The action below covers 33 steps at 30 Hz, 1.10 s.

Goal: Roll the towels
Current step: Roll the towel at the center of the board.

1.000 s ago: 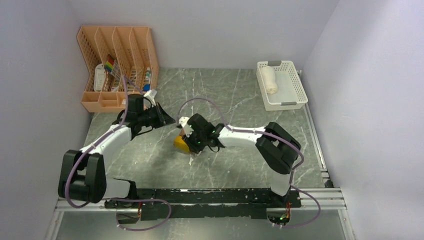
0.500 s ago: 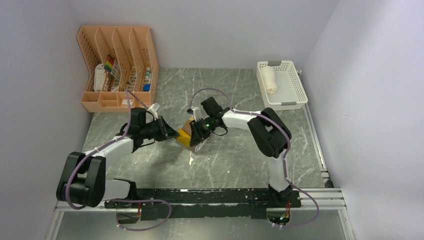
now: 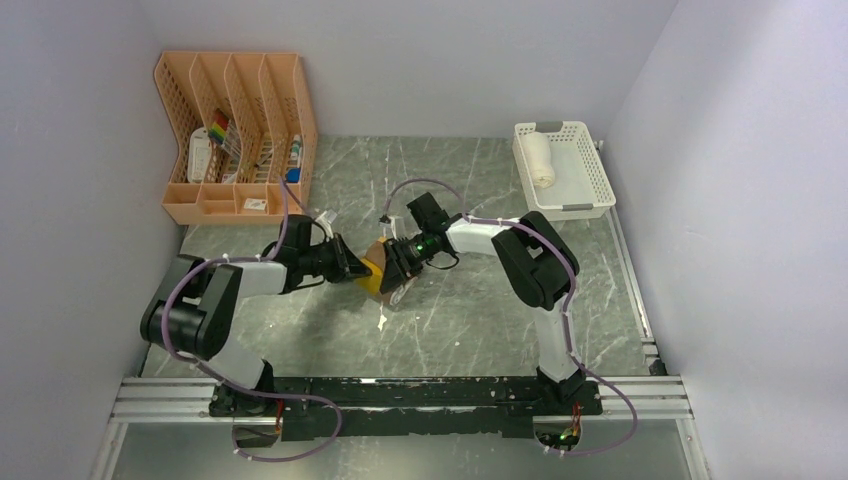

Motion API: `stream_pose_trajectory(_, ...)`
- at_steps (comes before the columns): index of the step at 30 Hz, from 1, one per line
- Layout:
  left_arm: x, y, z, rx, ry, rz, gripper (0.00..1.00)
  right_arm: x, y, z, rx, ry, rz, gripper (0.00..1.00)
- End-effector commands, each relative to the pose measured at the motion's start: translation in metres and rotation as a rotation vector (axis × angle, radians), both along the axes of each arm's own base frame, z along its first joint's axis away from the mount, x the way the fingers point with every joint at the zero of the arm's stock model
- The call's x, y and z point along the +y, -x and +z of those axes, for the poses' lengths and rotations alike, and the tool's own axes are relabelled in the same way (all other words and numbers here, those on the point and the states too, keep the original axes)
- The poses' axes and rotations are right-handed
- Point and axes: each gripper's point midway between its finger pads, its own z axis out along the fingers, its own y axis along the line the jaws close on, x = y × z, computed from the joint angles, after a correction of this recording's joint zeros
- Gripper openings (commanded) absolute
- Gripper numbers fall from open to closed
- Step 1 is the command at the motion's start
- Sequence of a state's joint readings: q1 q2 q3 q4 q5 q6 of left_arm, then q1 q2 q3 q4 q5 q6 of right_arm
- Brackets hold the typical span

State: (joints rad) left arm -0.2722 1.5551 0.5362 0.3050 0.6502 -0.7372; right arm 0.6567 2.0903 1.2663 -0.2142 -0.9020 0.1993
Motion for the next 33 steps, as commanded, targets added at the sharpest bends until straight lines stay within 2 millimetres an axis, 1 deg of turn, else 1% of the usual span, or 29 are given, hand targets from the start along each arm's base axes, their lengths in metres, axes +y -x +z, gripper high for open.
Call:
stream_pose_trajectory(1, -0.006, -0.019, 0.004, -0.073, 0.002, -0.009, 0.16, -0.009, 0.008, -0.011, 0.041, 0.066, -0.006, 0.32)
stream_pose_trajectory(3, -0.006, -0.022, 0.003, -0.072, -0.007, -0.007, 0.17, -0.013, -0.006, -0.007, -0.058, 0.115, -0.049, 0.44)
stream_pose_trajectory(5, -0.004, -0.023, 0.001, -0.068, -0.022, -0.005, 0.16, -0.017, -0.023, 0.007, -0.200, 0.144, -0.091, 0.53)
stream_pose_trajectory(6, -0.004, -0.024, 0.001, -0.069, -0.030, -0.003, 0.16, -0.020, -0.032, 0.018, -0.287, 0.164, -0.116, 0.56)
stream_pose_trajectory(8, -0.003, -0.024, -0.001, -0.063, -0.041, -0.002, 0.16, -0.023, -0.042, 0.034, -0.426, 0.195, -0.139, 0.59)
stream_pose_trajectory(9, -0.003, -0.024, -0.001, -0.061, -0.043, -0.002, 0.16, -0.024, -0.045, 0.042, -0.493, 0.207, -0.147, 0.61)
stream_pose_trajectory(11, -0.002, -0.023, -0.003, -0.055, -0.046, -0.001, 0.16, -0.019, -0.043, 0.058, -0.623, 0.217, -0.139, 0.64)
stream_pose_trajectory(14, -0.003, -0.023, -0.005, -0.048, -0.051, -0.002, 0.16, -0.011, -0.035, 0.070, -0.766, 0.237, -0.114, 0.68)
stream_pose_trajectory(16, -0.003, -0.023, -0.007, -0.043, -0.054, -0.004, 0.16, -0.006, -0.028, 0.067, -0.804, 0.256, -0.088, 0.69)
stream_pose_trajectory(20, -0.003, -0.024, -0.010, -0.028, -0.064, -0.008, 0.16, 0.000, -0.017, 0.049, -0.817, 0.313, -0.043, 0.69)
stream_pose_trajectory(22, -0.003, -0.025, -0.012, -0.022, -0.069, -0.010, 0.16, 0.001, -0.014, 0.044, -0.836, 0.333, -0.032, 0.69)
stream_pose_trajectory(26, -0.004, -0.027, -0.010, -0.022, -0.075, -0.003, 0.16, 0.004, -0.014, 0.040, -0.872, 0.359, -0.042, 0.68)
stream_pose_trajectory(30, -0.004, -0.029, -0.008, -0.024, -0.083, 0.003, 0.16, 0.002, -0.017, 0.032, -0.913, 0.414, -0.049, 0.66)
stream_pose_trajectory(33, -0.003, -0.030, -0.007, -0.023, -0.093, 0.004, 0.16, 0.000, -0.018, 0.028, -0.951, 0.448, -0.054, 0.62)
